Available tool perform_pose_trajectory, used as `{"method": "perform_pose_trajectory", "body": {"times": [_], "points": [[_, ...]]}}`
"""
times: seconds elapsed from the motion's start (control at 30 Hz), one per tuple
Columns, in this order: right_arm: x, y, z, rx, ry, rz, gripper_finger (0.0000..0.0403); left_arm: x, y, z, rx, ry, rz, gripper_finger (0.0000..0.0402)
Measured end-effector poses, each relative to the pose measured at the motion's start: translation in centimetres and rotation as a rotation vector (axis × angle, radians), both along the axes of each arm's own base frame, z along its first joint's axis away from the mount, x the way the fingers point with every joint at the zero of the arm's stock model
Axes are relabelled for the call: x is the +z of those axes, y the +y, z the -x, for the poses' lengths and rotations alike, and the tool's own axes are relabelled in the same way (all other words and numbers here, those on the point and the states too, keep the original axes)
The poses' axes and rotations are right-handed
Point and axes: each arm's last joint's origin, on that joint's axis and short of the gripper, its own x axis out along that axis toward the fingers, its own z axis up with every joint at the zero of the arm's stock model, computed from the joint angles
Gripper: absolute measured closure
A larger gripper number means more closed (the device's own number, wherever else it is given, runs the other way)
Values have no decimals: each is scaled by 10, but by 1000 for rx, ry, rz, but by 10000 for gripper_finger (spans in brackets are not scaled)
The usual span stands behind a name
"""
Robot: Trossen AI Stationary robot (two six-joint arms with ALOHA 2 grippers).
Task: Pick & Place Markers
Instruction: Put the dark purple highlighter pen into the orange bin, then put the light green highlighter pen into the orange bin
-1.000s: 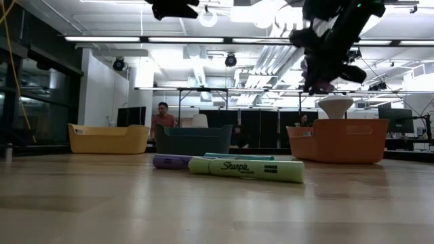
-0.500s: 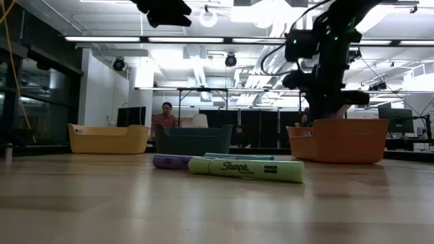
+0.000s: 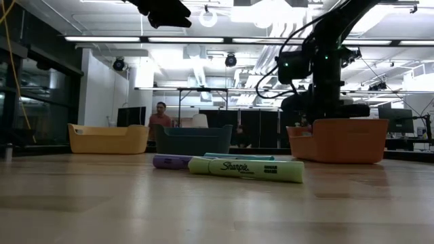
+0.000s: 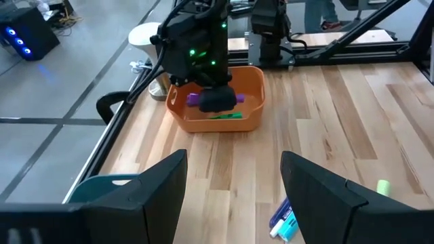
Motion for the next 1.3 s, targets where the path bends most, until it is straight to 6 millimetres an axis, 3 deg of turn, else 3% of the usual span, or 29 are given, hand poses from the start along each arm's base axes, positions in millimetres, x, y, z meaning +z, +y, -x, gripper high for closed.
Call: {"method": "perform_pose_trajectory", "body": {"times": [0.5,1.0,1.13,1.3], "points": [[0,-2,2,-7,1,-9,335,0,0,0,-11,4,-23,170],[0,-2,2,-3,-8,-22,270,0,0,0,-11,5,-27,170],[11,0,4,5,-51,-5,271,0,0,0,-8,5,-28,170],[38,4,12,15,-148,71,274,0,0,0,-2,3,-10,170]]}}
